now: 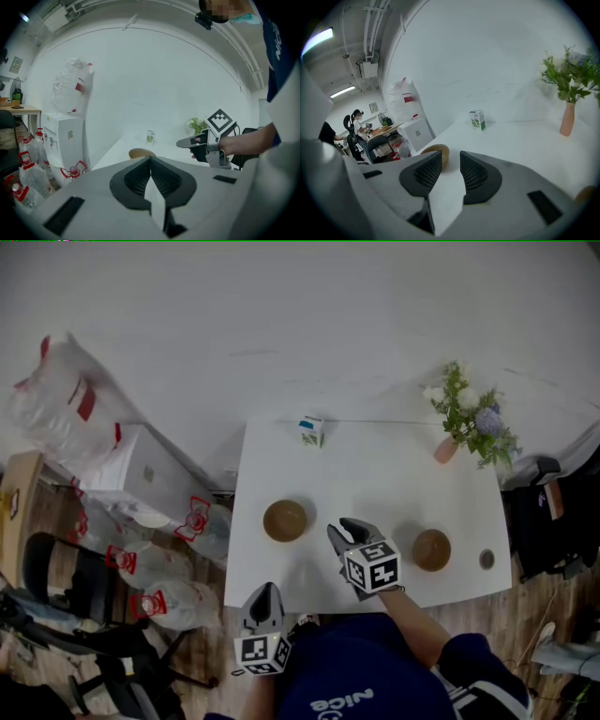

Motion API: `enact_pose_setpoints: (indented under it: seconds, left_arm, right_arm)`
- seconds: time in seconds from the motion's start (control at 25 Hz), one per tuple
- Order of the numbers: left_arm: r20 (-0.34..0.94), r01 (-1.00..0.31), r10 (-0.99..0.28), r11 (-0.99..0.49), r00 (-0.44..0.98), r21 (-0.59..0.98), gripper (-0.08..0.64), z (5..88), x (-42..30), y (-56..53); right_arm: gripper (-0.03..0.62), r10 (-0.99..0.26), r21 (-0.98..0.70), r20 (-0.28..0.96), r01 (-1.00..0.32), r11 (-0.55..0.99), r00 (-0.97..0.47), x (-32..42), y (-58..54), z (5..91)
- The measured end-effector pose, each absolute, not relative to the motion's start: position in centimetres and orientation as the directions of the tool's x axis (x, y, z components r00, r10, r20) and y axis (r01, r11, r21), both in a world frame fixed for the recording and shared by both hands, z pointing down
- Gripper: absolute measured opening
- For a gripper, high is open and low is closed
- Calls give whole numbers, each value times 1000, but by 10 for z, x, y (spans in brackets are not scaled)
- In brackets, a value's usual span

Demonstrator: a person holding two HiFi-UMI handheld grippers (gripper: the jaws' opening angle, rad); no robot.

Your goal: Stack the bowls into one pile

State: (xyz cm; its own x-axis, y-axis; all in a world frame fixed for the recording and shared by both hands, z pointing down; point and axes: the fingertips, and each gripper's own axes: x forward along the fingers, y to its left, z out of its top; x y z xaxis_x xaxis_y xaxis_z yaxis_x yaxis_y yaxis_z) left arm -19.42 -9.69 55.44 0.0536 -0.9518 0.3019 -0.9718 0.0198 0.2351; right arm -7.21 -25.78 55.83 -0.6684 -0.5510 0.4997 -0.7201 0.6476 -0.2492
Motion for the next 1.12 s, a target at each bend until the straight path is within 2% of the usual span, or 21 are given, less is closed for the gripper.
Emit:
enact_pose_setpoints:
  seconds: [0.56, 1.12]
  left_arm:
    - [324, -972, -943, 136, -68, 190, 17, 554, -228, -74]
    - [362, -960, -919, 227, -156, 163, 18, 558, -249, -44]
  right_arm:
    - [137, -420, -295, 559, -645, 705, -715, -147, -288, 590]
    - [136, -370, -344, 656, -697, 629, -658, -168, -305, 639]
